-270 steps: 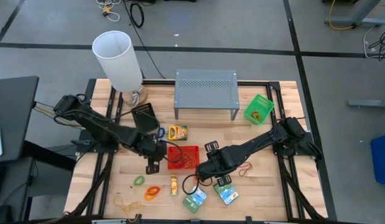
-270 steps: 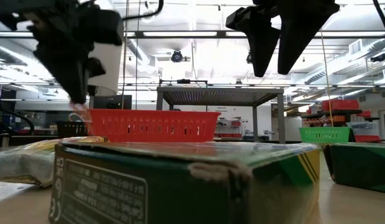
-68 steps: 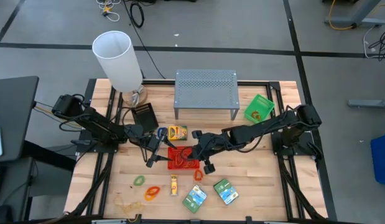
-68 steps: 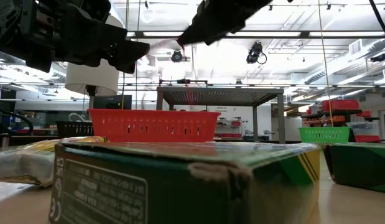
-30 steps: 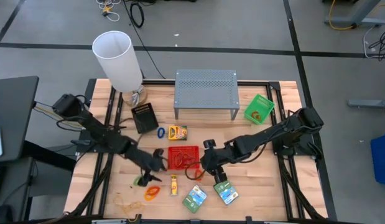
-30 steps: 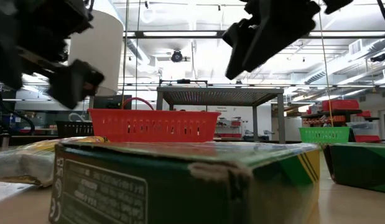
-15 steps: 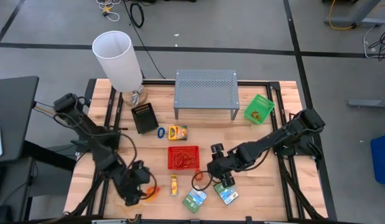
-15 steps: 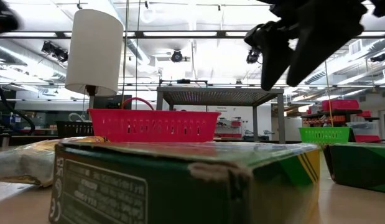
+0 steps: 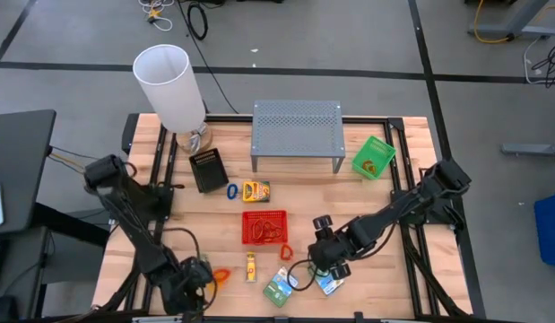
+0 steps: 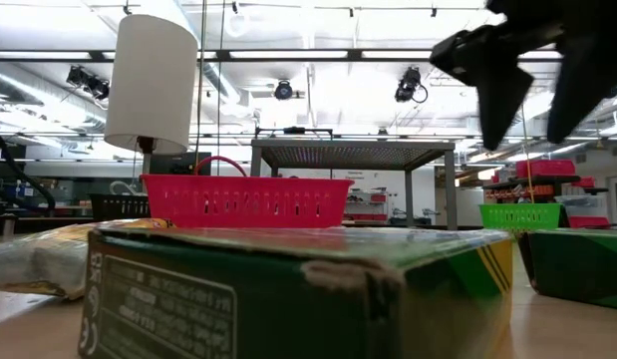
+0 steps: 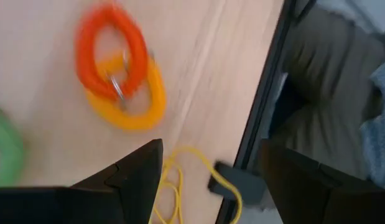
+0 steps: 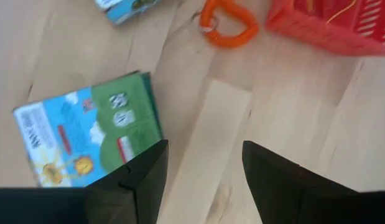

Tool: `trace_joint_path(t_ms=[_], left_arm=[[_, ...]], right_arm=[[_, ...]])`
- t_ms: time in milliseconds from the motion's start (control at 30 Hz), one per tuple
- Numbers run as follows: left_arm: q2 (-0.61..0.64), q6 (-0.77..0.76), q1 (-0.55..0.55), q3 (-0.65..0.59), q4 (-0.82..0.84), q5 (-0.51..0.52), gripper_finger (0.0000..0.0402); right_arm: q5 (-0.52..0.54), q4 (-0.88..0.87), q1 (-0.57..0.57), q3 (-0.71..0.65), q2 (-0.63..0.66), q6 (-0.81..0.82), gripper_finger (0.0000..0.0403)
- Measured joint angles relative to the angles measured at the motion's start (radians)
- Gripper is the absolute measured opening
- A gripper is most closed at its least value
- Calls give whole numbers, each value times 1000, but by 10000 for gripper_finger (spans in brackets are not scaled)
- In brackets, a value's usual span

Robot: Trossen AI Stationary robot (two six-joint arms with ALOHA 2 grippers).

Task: Pick & Place Office Desk Supplies
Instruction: Put the yellow rubber band into the red bin

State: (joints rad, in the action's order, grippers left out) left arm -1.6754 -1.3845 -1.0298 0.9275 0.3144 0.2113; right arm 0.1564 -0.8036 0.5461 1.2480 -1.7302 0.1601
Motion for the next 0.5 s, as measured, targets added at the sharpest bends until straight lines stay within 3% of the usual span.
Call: trace_joint_path(t_ms=[167,500], left_arm=[[-123,-7,1,87,14,-111,270],[-274,-47,2,241,158,-200,263]], right_arm=[[-3,-33,30,0,0,41,213],[7,-18,73,0,0,96,213]])
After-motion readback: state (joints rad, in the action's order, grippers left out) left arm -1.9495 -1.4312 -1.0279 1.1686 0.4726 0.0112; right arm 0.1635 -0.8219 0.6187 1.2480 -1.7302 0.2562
